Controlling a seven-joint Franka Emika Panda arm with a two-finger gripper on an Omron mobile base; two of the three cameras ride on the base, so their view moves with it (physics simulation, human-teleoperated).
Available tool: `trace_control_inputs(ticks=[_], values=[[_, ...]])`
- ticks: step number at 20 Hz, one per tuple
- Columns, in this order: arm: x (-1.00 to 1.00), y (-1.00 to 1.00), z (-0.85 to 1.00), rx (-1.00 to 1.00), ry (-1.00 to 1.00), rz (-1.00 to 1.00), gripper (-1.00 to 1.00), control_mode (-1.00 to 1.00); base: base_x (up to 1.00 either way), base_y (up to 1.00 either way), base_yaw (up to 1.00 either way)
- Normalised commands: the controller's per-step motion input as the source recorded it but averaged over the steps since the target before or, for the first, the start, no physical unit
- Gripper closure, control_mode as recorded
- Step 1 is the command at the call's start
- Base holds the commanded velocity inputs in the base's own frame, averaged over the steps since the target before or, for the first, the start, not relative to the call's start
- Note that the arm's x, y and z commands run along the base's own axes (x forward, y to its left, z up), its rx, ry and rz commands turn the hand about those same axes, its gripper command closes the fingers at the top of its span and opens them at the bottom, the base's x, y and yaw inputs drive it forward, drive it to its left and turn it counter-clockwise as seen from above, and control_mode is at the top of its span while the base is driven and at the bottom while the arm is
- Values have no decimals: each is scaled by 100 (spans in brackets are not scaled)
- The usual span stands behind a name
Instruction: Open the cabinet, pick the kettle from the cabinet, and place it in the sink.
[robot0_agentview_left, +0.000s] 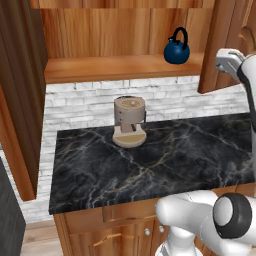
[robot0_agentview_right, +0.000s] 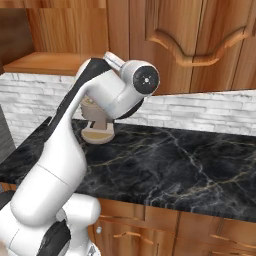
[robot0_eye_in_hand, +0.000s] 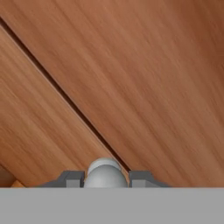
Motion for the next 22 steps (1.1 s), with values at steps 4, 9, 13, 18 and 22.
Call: trace_control_inputs(ticks=[4, 9, 13, 18, 22], values=[[-50, -38, 4, 1, -3, 0, 100, -100, 0, 0, 0], [-47, -39, 2, 1, -1, 0, 100, -100, 0, 0, 0], [-44, -41, 1, 1, 0, 0, 100, -100, 0, 0, 0], [-43, -41, 2, 0, 0, 0, 100, -100, 0, 0, 0], [-44, -43, 2, 1, 0, 0, 100, -100, 0, 0, 0]])
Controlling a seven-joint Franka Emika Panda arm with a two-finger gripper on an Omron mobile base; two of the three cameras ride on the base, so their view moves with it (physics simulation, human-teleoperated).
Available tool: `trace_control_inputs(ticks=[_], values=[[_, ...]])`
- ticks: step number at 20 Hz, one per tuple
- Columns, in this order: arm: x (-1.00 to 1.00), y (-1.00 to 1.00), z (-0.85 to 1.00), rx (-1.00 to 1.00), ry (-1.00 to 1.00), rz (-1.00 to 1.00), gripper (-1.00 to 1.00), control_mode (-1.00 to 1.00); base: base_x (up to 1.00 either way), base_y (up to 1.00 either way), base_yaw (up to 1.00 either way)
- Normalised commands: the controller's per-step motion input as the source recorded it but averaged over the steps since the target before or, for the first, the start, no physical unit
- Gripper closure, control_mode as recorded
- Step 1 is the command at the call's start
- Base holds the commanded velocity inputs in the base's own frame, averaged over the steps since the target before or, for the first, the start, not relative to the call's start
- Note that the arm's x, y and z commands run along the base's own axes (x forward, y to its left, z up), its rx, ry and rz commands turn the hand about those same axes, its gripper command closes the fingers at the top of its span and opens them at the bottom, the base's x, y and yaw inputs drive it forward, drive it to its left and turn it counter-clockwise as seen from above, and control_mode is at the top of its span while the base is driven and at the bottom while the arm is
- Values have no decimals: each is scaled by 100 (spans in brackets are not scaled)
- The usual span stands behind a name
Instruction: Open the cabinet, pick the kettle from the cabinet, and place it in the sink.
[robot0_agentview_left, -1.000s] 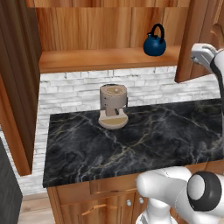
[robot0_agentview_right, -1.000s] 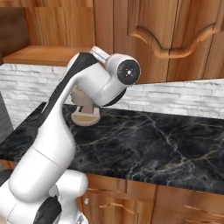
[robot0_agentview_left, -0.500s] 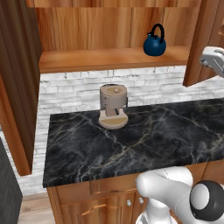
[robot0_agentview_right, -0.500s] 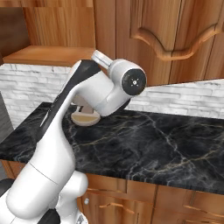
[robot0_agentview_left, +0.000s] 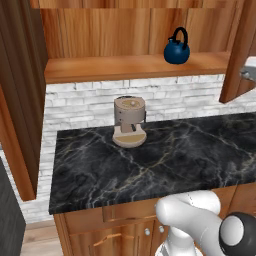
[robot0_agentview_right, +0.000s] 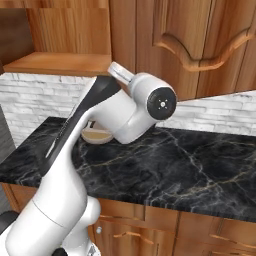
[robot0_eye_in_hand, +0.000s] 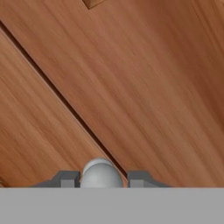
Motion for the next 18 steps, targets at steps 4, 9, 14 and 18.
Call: trace_control_inputs(ticks=[4, 9, 14, 18], values=[[-44, -46, 2, 2, 0, 0, 100, -100, 0, 0, 0], [-42, -44, 2, 0, 0, 0, 100, -100, 0, 0, 0], [-39, -43, 1, 0, 0, 0, 100, -100, 0, 0, 0], [-36, -42, 1, 0, 0, 0, 100, -100, 0, 0, 0]])
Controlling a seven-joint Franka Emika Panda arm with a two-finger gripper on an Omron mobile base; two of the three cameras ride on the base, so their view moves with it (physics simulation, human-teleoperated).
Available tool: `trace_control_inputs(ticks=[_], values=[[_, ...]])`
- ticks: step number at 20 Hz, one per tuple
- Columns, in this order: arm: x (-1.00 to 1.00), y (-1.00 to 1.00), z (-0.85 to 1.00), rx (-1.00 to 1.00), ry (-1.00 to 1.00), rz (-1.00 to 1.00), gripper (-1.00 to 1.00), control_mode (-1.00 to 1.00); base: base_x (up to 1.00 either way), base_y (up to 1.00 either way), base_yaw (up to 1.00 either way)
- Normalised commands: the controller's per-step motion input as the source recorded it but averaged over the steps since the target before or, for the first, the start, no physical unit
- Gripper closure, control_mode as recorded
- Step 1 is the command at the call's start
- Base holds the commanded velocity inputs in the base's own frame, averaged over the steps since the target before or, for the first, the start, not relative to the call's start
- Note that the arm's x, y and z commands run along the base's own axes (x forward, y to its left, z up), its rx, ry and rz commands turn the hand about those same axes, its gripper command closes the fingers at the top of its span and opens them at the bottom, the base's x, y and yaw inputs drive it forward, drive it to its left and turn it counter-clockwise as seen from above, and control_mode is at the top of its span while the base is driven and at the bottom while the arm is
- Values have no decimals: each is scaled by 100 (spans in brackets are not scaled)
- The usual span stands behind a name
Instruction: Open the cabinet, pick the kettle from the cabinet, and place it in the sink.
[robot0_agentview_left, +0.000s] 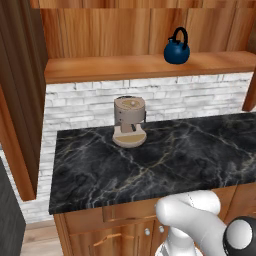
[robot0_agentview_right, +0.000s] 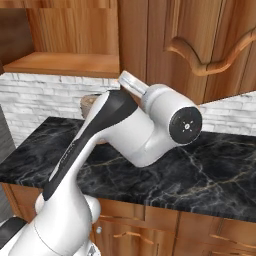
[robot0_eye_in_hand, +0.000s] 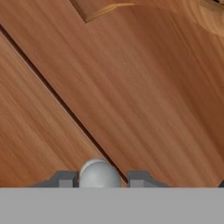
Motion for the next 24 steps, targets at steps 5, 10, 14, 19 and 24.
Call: trace_control_inputs(ticks=[5, 10, 14, 19, 24], values=[[-35, -45, 0, 0, 0, 0, 100, -100, 0, 0, 0], [-35, -44, 0, 0, 0, 0, 100, -100, 0, 0, 0], [-30, -33, 0, 0, 0, 0, 100, -100, 0, 0, 0], [-26, -21, -1, 0, 0, 0, -100, -100, 0, 0, 0], [-25, -19, -10, 0, 0, 0, -100, -100, 0, 0, 0]])
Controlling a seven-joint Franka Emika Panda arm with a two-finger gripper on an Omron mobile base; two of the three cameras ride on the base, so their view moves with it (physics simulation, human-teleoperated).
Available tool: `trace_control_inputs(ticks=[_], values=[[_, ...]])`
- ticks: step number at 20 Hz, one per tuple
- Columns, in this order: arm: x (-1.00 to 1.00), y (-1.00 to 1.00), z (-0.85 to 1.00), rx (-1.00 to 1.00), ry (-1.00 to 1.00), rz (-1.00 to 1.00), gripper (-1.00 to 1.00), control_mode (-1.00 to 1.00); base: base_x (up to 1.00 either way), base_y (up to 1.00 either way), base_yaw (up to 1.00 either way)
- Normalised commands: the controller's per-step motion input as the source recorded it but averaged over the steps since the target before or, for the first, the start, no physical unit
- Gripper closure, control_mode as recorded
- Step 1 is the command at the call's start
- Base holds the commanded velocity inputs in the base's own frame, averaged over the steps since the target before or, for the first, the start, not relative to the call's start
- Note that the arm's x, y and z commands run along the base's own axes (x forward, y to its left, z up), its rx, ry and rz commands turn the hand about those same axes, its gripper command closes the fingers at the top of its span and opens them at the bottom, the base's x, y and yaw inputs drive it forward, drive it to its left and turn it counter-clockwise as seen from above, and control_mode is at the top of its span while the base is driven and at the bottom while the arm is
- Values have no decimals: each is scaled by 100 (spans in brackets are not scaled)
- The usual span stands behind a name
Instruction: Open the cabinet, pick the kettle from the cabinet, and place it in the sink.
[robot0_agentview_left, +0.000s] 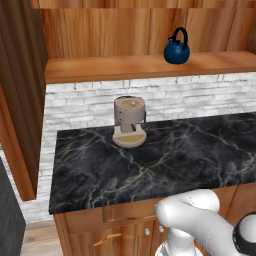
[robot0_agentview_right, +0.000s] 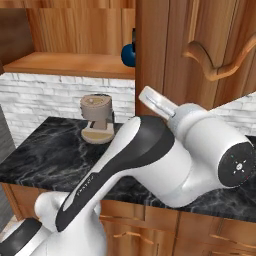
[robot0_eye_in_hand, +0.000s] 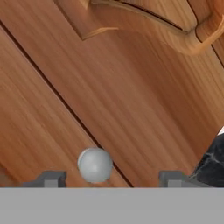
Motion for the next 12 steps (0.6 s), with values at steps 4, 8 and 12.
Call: trace_control_inputs(ticks=[4, 8, 12], values=[[-30, -3, -11, 0, 0, -2, -100, -100, 0, 0, 0], [-36, 23, -15, -1, 0, -14, -100, -100, 0, 0, 0], [-29, 32, -10, 0, 0, -15, -100, -100, 0, 0, 0]])
